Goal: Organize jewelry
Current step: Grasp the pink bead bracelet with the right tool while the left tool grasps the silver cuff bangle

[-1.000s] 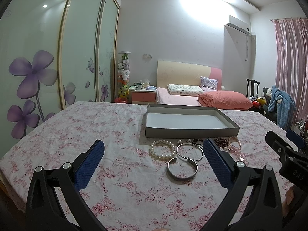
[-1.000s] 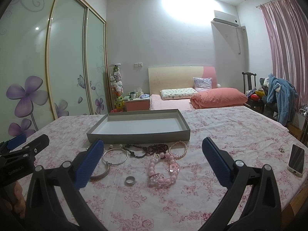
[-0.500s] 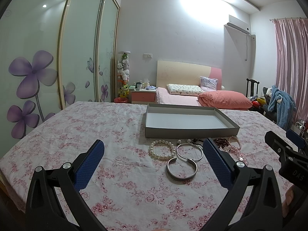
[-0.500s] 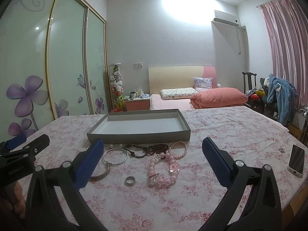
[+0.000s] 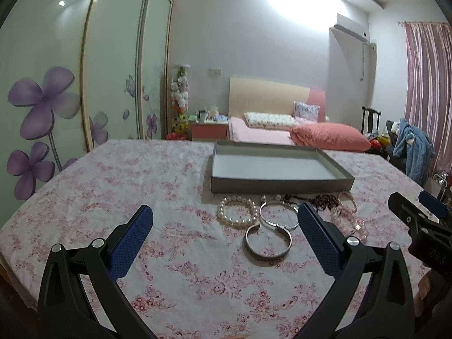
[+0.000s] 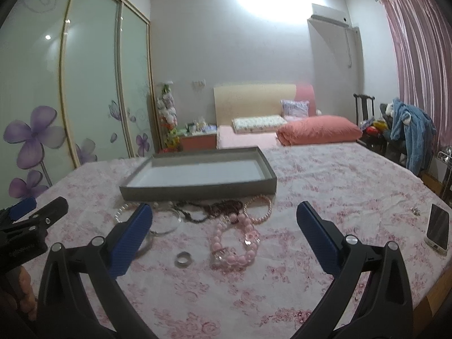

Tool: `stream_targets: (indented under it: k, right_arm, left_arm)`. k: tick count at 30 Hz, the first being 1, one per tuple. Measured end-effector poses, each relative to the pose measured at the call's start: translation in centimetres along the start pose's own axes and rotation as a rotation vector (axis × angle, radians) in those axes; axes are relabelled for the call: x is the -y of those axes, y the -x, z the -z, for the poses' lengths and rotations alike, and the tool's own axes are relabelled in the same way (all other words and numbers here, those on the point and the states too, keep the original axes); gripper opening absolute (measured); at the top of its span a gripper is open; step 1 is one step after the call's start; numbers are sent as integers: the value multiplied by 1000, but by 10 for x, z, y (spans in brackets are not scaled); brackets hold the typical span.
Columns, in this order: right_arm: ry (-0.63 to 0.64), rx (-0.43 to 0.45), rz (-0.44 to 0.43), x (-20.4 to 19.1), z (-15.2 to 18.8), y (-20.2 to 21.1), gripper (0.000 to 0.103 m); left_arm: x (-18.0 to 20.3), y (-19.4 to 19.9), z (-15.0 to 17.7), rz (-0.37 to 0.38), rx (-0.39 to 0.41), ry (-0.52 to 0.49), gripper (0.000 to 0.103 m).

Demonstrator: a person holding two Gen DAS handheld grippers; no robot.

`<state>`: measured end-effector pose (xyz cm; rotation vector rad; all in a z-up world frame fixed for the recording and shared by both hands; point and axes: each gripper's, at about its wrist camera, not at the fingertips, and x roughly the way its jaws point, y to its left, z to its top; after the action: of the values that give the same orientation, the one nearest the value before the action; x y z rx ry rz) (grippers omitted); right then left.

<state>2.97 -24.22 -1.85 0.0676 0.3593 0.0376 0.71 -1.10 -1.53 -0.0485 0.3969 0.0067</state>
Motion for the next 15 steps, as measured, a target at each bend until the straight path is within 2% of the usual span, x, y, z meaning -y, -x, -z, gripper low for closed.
stream_targets:
  k: [9, 15]
  right_arm:
    - [-40, -243, 42, 22, 7, -56, 98]
    - [-38, -369, 72, 30, 9, -91, 73]
  left_arm:
    - [-5, -40, 4, 63, -210, 21, 101]
    - [3, -62, 10, 96, -314, -2, 101]
